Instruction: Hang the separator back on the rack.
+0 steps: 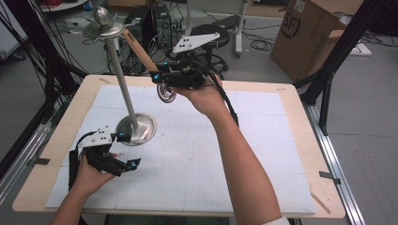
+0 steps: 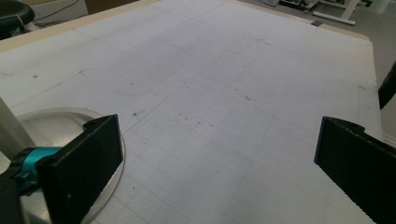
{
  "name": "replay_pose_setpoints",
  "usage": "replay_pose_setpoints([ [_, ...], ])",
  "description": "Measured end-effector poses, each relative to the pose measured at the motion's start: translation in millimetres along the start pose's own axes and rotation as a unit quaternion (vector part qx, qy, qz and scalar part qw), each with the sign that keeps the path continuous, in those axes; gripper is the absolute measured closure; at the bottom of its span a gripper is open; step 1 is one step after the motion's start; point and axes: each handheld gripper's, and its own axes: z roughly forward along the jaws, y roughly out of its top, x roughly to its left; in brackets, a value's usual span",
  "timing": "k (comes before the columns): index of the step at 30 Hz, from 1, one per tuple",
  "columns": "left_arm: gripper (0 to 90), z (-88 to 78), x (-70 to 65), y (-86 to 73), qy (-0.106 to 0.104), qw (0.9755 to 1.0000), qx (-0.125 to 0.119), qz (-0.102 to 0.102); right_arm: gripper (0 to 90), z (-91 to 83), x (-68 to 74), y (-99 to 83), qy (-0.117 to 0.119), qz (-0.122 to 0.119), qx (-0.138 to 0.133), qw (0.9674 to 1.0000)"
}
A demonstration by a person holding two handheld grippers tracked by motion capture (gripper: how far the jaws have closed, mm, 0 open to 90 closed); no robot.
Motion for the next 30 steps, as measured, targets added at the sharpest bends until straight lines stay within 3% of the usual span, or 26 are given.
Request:
replay_pose_setpoints([
  [30,1.7,-0.7,1.0,-0.3,0.001,1.0,-0.001,0.0,68.6,37.1,-2.5,-2.7,0.012,0.005,0.019,0.9997],
])
